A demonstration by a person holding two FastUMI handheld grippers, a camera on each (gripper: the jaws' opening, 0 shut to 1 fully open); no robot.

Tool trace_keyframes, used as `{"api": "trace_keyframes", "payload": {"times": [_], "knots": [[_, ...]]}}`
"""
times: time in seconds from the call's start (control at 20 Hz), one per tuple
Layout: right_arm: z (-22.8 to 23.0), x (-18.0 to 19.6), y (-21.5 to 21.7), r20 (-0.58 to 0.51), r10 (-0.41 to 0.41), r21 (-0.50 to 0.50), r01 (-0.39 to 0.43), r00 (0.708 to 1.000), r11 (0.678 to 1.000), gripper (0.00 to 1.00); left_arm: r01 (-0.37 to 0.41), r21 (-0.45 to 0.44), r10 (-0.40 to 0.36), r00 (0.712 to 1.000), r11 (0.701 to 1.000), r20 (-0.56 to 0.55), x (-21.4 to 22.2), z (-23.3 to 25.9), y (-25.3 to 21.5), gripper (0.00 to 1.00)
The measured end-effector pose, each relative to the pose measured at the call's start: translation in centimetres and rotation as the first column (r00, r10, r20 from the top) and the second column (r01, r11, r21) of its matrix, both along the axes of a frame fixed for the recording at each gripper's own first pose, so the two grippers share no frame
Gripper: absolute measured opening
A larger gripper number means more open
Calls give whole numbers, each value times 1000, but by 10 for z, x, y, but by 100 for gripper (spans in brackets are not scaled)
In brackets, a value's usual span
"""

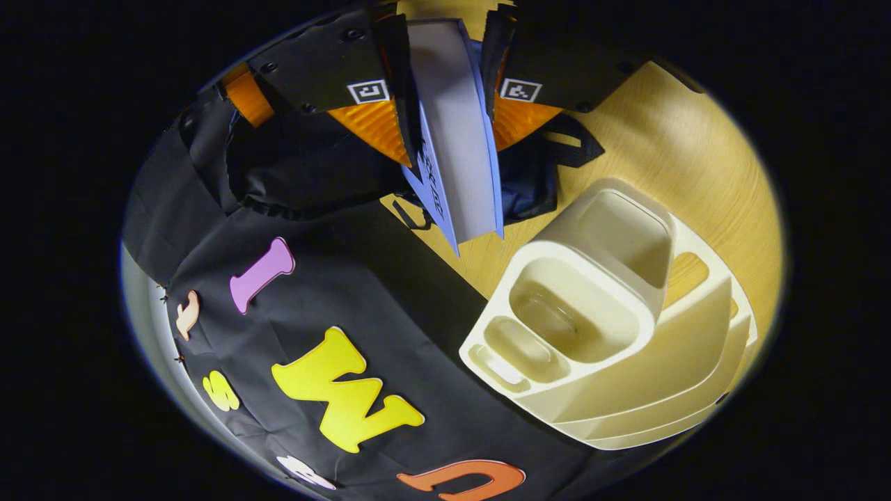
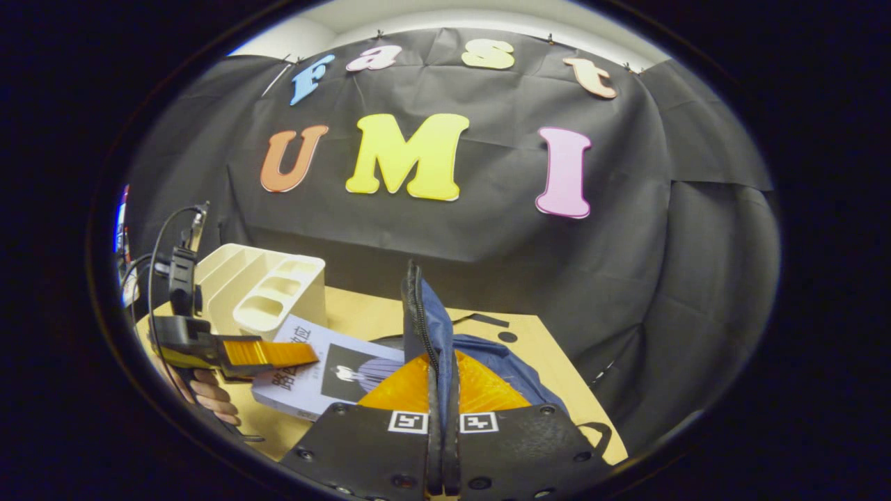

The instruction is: Open the schoolbag, grab two books from the bookshelf and put them into the schoolbag.

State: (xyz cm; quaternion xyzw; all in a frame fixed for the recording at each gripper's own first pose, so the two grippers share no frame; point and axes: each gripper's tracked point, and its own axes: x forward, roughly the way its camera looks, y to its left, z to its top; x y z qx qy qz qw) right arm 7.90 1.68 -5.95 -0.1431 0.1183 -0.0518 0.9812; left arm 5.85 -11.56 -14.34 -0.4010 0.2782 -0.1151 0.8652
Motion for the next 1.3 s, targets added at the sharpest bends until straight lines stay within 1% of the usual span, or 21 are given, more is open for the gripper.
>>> {"api": "trace_keyframes", "payload": {"times": [0.05, 0.45, 0.65, 0.9, 1.0, 1.05, 1.1, 1.15, 1.25, 1.3], "knots": [[0, 0, 1, 1, 4, -2, -4, 1000, 1000, 2, 0, -4, 0, 1000, 1000, 3, 2, -1, -8, 43], [3, -1, -9, 16, 6, 0, -6, 1000, 1000, 2, 28, -45, -27, 999, 999, 17, 24, -19, -74, 44], [2, -2, -17, 17, 2, 21, -3, 1000, 1000, 2, 27, -91, -26, 1000, 996, 12, 36, -24, -97, 44], [3, -3, -21, 28, 7, 17, -7, 1000, 1000, 2, 7, -128, -6, 1000, 992, 12, 42, -29, -114, 44], [1, -3, -24, 22, 9, 25, -10, 1000, 1000, 2, -11, -147, 9, 1000, 989, -11, 42, -37, -113, 45], [-3, -1, -26, 15, 6, 30, -6, 1000, 1000, 2, -19, -143, 17, 1000, 990, -14, 41, -38, -113, 46], [-4, 0, -29, 15, -3, 33, 2, 1000, 999, 2, -18, -138, 16, 1000, 990, -16, 40, -38, -113, 52], [-4, 0, -30, 16, -5, 39, 4, 1000, 999, 2, -20, -124, 18, 1000, 992, -18, 41, -38, -112, 53], [-5, -2, -34, 17, -12, 45, 11, 1000, 999, 2, -18, -81, 17, 1000, 997, -20, 41, -37, -110, 58], [-6, -3, -36, 15, -15, 49, 14, 1000, 999, 2, -16, -51, 15, 1000, 999, -18, 41, -37, -107, 64]]}}
